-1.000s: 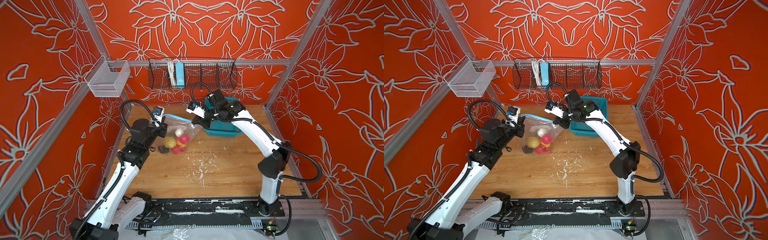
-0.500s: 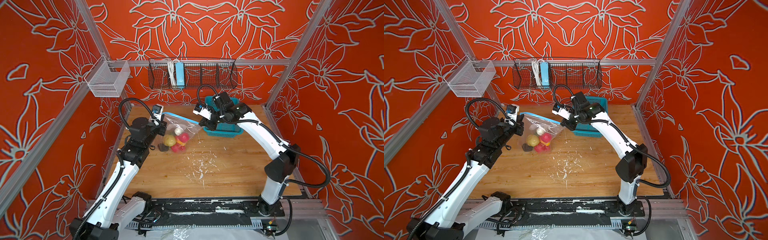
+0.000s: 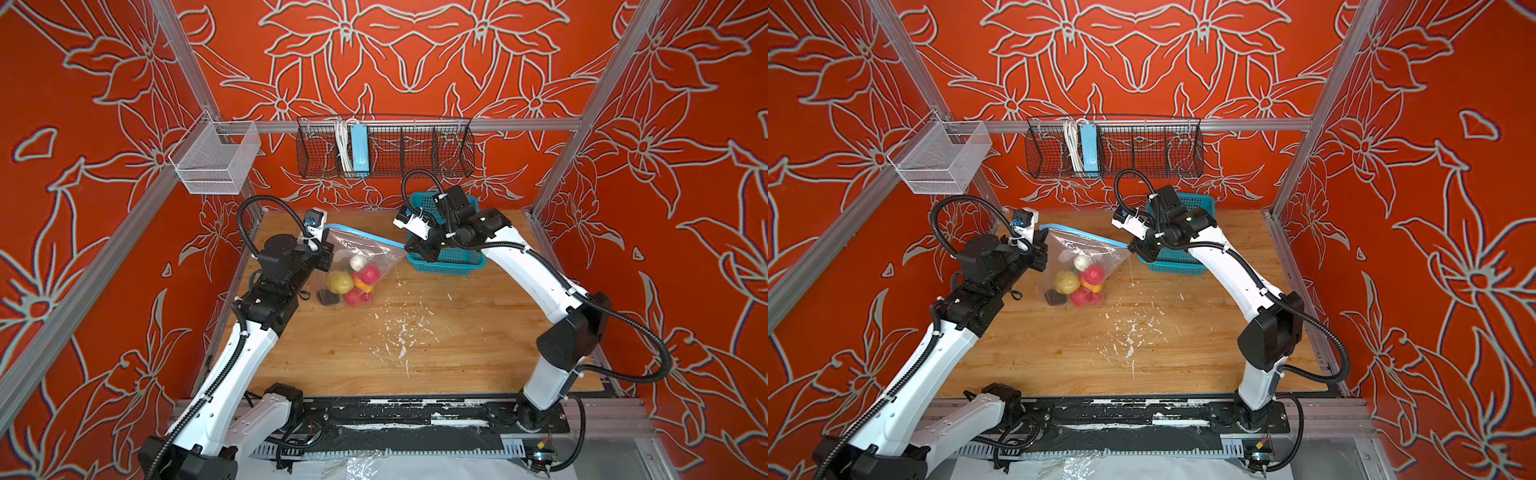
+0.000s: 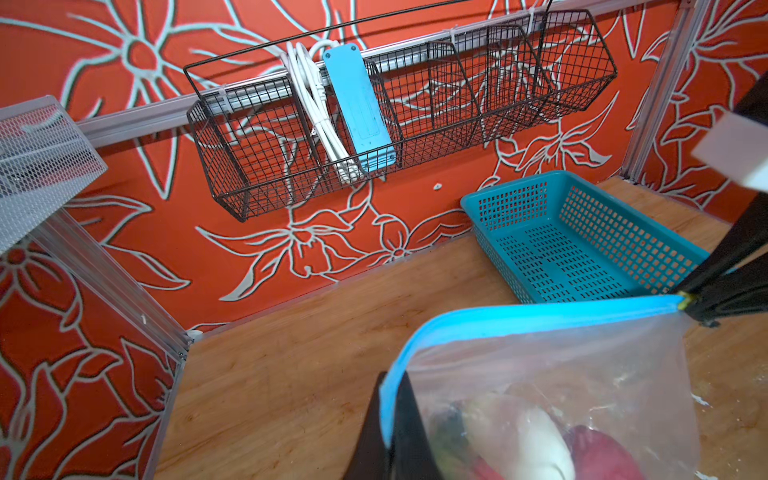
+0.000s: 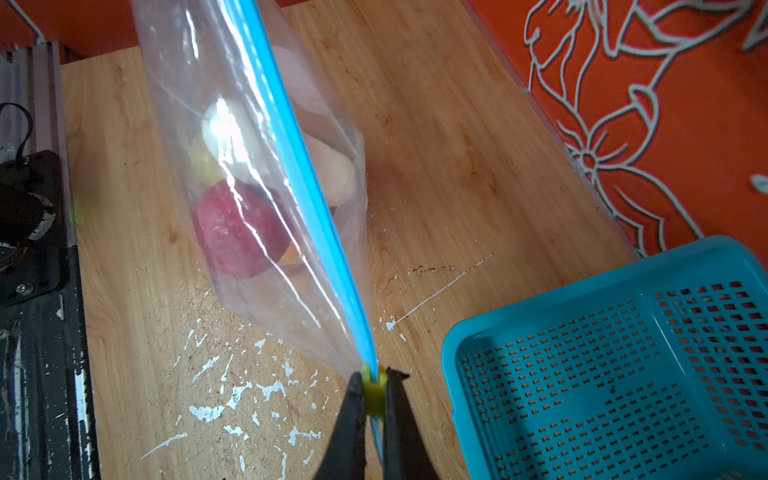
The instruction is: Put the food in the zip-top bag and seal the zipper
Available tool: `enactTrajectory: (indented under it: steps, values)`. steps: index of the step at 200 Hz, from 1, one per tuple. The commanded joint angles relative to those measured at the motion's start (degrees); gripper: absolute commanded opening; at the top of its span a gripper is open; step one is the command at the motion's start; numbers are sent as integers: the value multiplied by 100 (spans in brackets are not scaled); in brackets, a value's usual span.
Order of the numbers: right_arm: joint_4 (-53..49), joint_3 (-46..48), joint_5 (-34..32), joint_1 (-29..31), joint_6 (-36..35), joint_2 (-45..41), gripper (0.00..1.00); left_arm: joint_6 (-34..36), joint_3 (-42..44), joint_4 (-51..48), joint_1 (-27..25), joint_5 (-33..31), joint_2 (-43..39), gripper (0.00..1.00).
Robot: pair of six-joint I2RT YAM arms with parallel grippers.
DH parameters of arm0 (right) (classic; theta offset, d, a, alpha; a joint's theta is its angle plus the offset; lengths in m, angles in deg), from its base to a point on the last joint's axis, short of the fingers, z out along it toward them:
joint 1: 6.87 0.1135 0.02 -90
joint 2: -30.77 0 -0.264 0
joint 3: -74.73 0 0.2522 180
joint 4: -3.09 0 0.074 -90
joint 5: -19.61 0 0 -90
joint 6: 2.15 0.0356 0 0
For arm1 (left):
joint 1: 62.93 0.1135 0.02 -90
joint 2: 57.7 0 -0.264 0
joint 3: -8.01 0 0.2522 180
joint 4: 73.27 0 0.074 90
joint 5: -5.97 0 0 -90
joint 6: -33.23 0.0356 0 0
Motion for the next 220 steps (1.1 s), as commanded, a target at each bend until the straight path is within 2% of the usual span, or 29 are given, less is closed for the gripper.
enactTrajectory:
  steps: [1,57,101,162,220]
  values:
    - [-261,192,-404,-169,203,-183,0,-102,-333,505,87,-377,-103,0]
    - [319,561,-226,-167,486,-448,0,-217,-264,483,87,-300,-182,0]
    - [690,792,118,-154,815,-703,0,-699,-110,789,87,-374,-332,0]
    - [892,900,228,-61,1321,-919,0,-1396,-482,91,83,-489,-223,0]
    - [899,1114,76,286,1473,-1319,0,-2067,-291,-286,52,-410,-707,0]
